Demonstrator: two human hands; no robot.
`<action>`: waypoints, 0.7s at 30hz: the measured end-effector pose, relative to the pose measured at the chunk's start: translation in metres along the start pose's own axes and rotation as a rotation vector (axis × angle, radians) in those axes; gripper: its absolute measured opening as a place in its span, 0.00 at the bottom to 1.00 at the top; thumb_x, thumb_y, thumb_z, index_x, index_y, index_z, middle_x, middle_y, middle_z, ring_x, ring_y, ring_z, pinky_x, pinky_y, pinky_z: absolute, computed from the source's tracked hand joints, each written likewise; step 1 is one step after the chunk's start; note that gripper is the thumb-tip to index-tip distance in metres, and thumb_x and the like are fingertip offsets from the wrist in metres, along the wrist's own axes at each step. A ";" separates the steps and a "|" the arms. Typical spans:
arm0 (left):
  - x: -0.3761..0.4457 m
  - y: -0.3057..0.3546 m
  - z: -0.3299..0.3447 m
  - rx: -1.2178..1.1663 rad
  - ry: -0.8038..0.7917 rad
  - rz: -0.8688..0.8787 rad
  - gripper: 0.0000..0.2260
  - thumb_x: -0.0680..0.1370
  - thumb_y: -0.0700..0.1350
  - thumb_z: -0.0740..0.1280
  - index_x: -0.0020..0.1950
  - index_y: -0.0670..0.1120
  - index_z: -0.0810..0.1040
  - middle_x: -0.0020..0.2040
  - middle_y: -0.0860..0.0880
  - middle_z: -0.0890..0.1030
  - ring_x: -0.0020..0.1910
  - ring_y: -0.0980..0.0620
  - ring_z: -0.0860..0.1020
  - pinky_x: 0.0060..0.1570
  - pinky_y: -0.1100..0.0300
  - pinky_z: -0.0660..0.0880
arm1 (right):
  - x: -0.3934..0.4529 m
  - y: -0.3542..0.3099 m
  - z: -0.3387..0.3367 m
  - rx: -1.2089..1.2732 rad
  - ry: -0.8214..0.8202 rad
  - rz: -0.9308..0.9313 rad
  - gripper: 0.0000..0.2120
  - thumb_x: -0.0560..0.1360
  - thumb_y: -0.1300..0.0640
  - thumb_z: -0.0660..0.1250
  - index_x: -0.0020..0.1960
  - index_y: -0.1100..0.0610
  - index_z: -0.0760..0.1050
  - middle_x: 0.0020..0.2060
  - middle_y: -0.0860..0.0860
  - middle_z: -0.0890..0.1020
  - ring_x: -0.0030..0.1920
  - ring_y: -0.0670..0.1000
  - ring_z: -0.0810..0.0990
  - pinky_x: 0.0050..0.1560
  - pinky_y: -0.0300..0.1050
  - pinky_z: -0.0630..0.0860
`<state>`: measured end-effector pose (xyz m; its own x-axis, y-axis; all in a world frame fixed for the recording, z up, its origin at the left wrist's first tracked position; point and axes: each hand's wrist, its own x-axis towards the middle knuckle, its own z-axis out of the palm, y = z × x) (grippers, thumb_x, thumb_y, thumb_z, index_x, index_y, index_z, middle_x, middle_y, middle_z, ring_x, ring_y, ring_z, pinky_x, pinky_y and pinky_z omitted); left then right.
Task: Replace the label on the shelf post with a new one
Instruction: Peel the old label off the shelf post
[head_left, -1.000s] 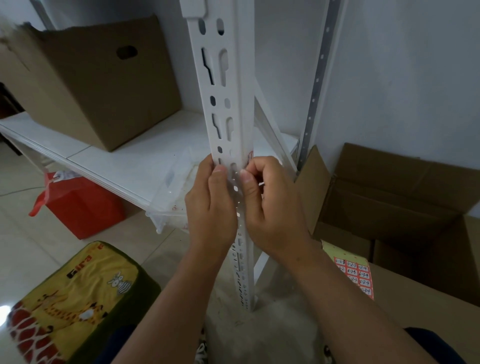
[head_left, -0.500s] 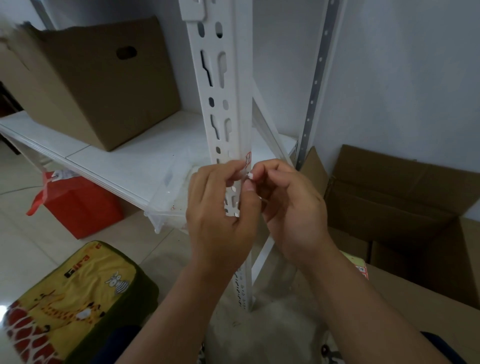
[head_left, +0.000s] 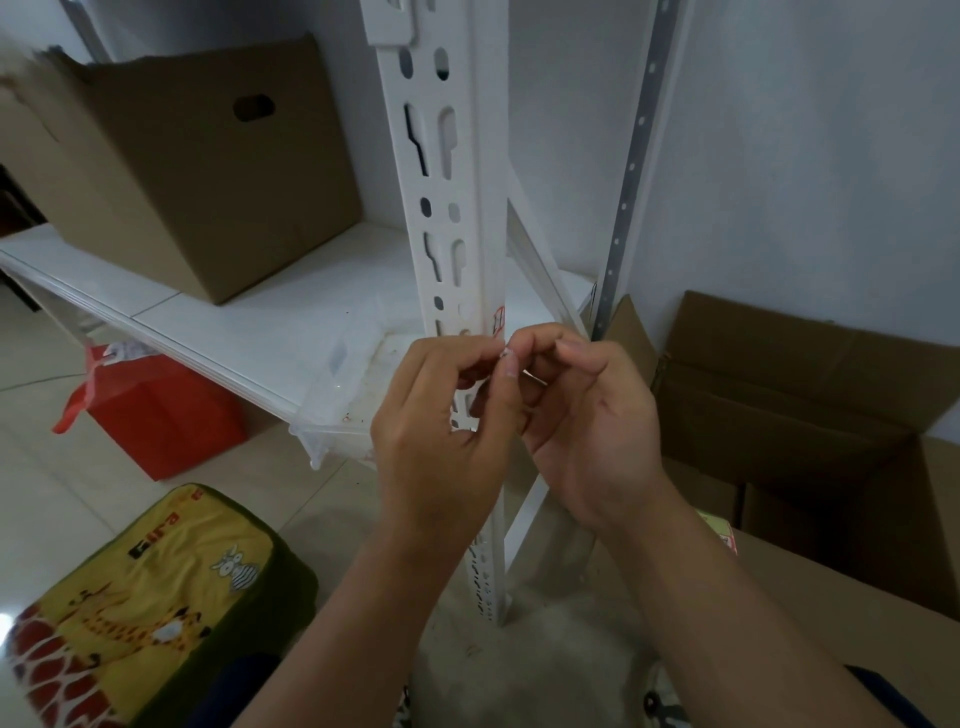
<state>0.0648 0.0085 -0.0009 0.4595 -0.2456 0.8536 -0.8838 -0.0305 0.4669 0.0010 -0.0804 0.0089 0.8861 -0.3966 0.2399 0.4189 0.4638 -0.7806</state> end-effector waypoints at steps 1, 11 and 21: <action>0.000 0.000 0.000 0.003 0.002 -0.001 0.06 0.76 0.38 0.69 0.47 0.35 0.81 0.42 0.43 0.81 0.42 0.54 0.78 0.45 0.70 0.74 | 0.000 0.000 0.000 0.000 0.002 -0.002 0.14 0.73 0.55 0.55 0.43 0.61 0.77 0.41 0.58 0.80 0.45 0.58 0.80 0.44 0.47 0.78; 0.000 -0.005 0.000 0.024 0.074 0.025 0.07 0.78 0.39 0.65 0.44 0.35 0.79 0.40 0.45 0.79 0.40 0.54 0.76 0.43 0.69 0.72 | 0.001 0.003 -0.003 -0.085 0.039 -0.025 0.19 0.73 0.55 0.55 0.44 0.60 0.84 0.40 0.56 0.84 0.45 0.55 0.82 0.46 0.47 0.79; 0.003 -0.002 -0.001 -0.296 0.102 -0.349 0.11 0.83 0.41 0.53 0.42 0.51 0.68 0.33 0.52 0.72 0.32 0.57 0.72 0.34 0.68 0.70 | 0.001 0.004 -0.004 -0.111 0.051 -0.028 0.19 0.72 0.55 0.55 0.47 0.63 0.82 0.36 0.57 0.82 0.40 0.57 0.82 0.39 0.44 0.78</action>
<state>0.0678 0.0086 0.0014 0.7441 -0.1726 0.6454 -0.6186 0.1872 0.7631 0.0031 -0.0823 0.0040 0.8619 -0.4496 0.2347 0.4161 0.3624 -0.8340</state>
